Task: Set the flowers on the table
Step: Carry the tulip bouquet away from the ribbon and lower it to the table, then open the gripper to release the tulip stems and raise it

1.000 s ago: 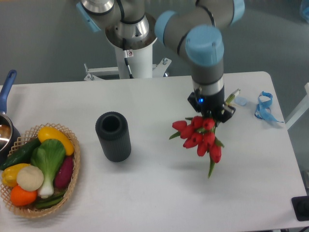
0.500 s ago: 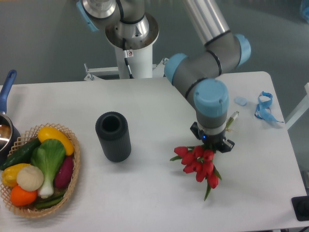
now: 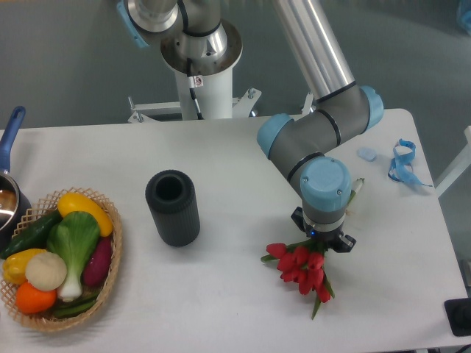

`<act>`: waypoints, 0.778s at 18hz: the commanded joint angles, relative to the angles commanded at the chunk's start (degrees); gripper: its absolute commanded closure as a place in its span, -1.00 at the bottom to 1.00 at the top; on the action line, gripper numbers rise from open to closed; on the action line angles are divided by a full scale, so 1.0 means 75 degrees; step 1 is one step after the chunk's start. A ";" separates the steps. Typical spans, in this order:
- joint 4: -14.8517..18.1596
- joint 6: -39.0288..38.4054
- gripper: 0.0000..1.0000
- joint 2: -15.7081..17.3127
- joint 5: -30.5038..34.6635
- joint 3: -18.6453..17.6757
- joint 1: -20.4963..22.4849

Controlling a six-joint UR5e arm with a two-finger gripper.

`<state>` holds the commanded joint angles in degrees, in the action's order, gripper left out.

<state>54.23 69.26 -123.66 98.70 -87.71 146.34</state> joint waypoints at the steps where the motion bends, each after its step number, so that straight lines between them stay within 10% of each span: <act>1: 0.0035 0.0000 -1.00 0.0082 -0.0023 0.0035 -0.0011; 9: 0.0117 0.0209 -1.00 0.1674 -0.0901 0.0257 0.0561; 14: 0.1275 0.2071 -1.00 0.2518 -0.1862 0.0586 0.1686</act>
<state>63.79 84.79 -104.78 84.73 -83.32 158.98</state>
